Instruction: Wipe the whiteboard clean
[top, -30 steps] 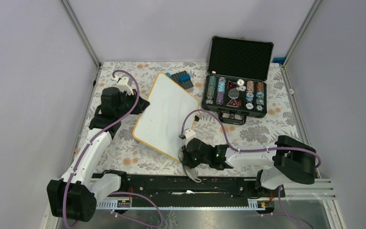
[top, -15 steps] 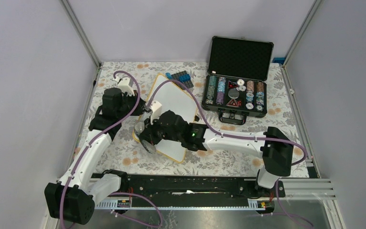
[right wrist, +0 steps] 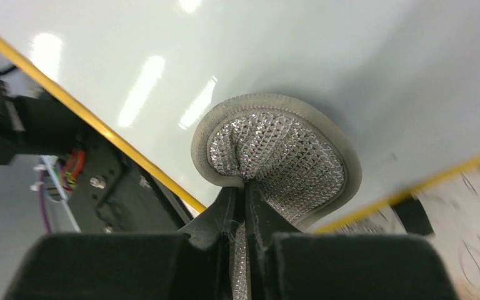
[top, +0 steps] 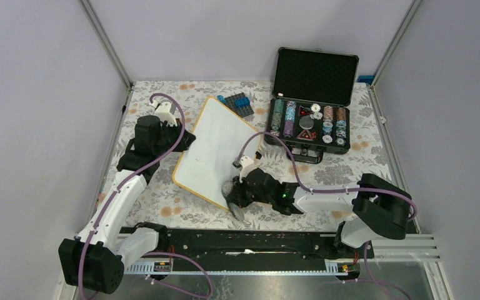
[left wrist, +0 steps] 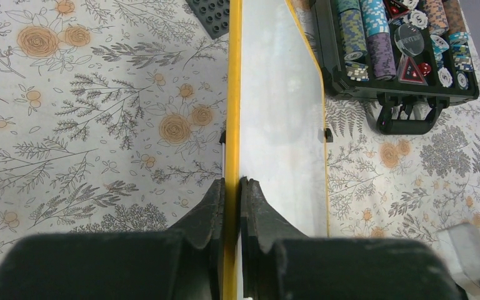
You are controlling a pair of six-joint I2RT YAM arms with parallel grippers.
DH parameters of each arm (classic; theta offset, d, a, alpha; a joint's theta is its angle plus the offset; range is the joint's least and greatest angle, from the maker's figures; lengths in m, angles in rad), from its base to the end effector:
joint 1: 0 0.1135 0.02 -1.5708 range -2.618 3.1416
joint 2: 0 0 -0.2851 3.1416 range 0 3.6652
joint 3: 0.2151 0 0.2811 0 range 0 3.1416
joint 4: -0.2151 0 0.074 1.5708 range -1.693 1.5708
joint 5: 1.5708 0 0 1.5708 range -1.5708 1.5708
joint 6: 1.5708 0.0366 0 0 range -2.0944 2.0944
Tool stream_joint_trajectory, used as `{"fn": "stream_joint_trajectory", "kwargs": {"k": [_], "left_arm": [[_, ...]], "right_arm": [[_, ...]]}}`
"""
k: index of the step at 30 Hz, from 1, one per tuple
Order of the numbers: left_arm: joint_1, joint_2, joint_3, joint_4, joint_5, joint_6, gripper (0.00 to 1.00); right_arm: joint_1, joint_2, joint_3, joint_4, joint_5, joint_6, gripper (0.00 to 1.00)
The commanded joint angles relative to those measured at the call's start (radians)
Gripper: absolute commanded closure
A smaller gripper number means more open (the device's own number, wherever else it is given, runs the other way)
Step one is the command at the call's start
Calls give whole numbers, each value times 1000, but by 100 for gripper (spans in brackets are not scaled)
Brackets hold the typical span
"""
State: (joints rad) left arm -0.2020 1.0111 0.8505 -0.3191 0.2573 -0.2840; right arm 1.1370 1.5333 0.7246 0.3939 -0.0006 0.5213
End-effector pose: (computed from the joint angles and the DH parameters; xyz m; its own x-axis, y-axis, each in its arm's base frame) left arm 0.2395 -0.0586 0.3199 -0.5503 -0.1639 -0.8187 0.2719 0.8919 -0.3613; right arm 0.1444 0.3117 0.1966 -0.5989 -0.1080 -0.7935 -0.7027 0.5462 0.4560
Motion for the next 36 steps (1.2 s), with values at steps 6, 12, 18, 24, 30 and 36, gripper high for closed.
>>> {"fn": "stream_joint_trajectory", "kwargs": {"k": [6,12,18,24,30,36], "left_arm": [[-37,22,-35,-117,58,30,100],[-37,24,-37,-114,48,31,100],[-37,24,-39,-115,38,34,100],[-37,25,-38,-114,43,33,100],[-37,26,-37,-110,57,34,100],[-37,30,-36,-108,70,36,100]], "right_arm": [[-1,-31,60,-277,101,-68,100],[23,84,385,-232,-40,-126,100],[14,202,576,-233,-72,-150,100],[-55,167,312,-168,-74,-53,100],[-88,65,-82,-116,-5,52,100],[-88,-10,-246,-106,19,118,100]]}}
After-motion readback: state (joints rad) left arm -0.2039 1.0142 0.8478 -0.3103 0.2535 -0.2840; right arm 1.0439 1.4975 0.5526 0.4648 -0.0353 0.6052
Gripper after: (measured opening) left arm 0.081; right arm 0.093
